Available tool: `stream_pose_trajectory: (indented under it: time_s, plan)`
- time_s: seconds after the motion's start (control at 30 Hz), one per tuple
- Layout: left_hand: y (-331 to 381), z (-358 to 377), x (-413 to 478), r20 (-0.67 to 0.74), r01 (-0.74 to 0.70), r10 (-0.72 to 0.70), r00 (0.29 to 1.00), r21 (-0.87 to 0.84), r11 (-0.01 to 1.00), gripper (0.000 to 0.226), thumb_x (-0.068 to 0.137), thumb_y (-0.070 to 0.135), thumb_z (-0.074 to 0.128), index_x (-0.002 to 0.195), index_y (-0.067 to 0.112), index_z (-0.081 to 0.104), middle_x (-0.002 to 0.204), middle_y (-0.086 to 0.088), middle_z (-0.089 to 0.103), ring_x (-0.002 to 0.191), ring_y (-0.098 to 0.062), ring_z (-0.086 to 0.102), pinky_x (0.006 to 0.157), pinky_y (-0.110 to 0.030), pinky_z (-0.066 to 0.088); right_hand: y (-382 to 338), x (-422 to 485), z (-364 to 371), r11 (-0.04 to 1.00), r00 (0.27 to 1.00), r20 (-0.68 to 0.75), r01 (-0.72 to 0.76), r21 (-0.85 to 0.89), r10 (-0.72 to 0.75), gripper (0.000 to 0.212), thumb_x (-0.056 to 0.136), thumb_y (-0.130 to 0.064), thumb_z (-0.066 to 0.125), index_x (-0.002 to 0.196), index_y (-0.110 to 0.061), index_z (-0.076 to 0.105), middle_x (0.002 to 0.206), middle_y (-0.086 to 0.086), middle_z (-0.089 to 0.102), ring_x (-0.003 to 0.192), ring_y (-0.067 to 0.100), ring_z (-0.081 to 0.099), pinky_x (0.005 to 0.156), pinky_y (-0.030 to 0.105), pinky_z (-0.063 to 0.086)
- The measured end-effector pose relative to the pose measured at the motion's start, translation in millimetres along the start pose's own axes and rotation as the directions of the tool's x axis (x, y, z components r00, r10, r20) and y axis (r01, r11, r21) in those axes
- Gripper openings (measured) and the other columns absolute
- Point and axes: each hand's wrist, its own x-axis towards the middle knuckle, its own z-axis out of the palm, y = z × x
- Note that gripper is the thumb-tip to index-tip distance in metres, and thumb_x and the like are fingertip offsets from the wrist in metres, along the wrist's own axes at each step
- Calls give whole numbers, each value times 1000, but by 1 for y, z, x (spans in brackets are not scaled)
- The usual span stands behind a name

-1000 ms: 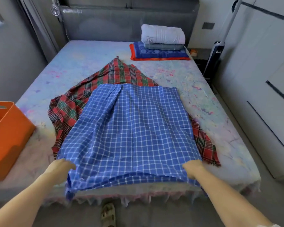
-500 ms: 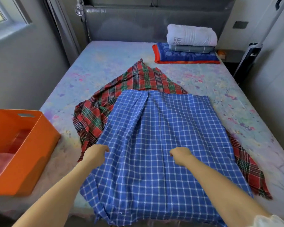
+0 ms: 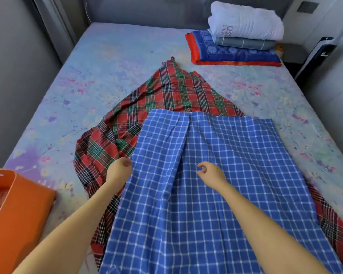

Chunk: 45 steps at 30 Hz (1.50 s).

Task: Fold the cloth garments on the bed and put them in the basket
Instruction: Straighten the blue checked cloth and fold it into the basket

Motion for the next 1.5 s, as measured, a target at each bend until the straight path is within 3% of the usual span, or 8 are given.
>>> stream_pose_trajectory:
  time_s: [0.5, 0.7, 0.8, 0.9, 1.0, 1.13, 1.3, 1.5]
  plan:
    - [59, 107, 312, -123, 52, -43, 991, 70, 996, 43, 92, 24, 55, 129, 3, 49, 126, -19, 56, 113, -38, 53, 92, -41, 42, 31, 290, 38, 844, 979, 52, -140, -518, 195, 94, 85, -48, 63, 150, -33, -4, 158, 11, -6, 144, 40, 4, 100, 49, 43]
    - [81, 121, 393, -54, 230, -230, 972, -4, 973, 52, 83, 40, 65, 113, 0, 52, 98, -17, 64, 91, -34, 62, 72, -41, 49, 68, 317, 77, 780, 992, -4, -102, -617, 127, 92, 93, -32, 58, 148, -27, -15, 157, 19, -11, 143, 44, 2, 93, 44, 50]
    - [96, 121, 379, -210, -62, 55, 976, -29, 998, 12, 86, 16, 60, 82, 5, 60, 77, -11, 62, 70, -25, 56, 56, -29, 39, 66, 320, 76, 787, 988, 22, -110, -607, 155, 94, 92, -36, 59, 148, -29, -17, 157, 18, -11, 143, 44, 0, 95, 46, 49]
    - [108, 118, 325, -173, -606, 612, 772, 90, 790, 11, 83, 7, 60, 81, 15, 67, 75, -1, 61, 67, -21, 56, 58, -26, 44, 49, 311, 54, 895, 978, 85, -136, -424, 189, 94, 85, -43, 65, 150, -34, -3, 158, 12, -6, 143, 42, -1, 104, 53, 38]
    - [100, 125, 279, 191, -787, 768, 611, 35, 617, 22, 83, 16, 58, 100, 13, 72, 89, -4, 71, 80, -23, 66, 70, -27, 53, 15, 286, 17, 922, 970, 10, -233, 308, 242, 66, 78, -55, 63, 131, -17, 51, 136, 4, 51, 131, 31, 42, 98, 45, 45]
    - [97, 135, 237, 316, -597, 624, 715, -189, 779, 19, 91, 14, 60, 106, 11, 71, 93, -6, 73, 87, -10, 58, 67, -4, 37, -35, 251, 3, 553, 974, 103, -199, 809, 200, 32, 87, -46, 57, 88, -15, 66, 76, 0, 73, 80, 23, 70, 78, 42, 56]
    - [100, 120, 234, 346, -272, 428, 835, -417, 867, 9, 87, 16, 66, 82, 18, 73, 71, 10, 70, 66, 0, 62, 68, -19, 49, -39, 246, 17, 556, 920, 8, -242, 795, 391, 11, 84, 2, 59, 76, -5, 62, 75, 14, 69, 65, 25, 66, 59, 36, 57]
    - [121, 138, 298, 56, -282, 284, 957, -40, 959, 22, 93, 22, 55, 102, 5, 66, 98, -10, 67, 89, -25, 60, 72, -27, 40, -2, 223, -40, 605, 684, -470, 52, 794, 558, 26, 73, -4, 50, 56, -4, 31, 51, 2, 34, 50, 18, 36, 50, 25, 29]
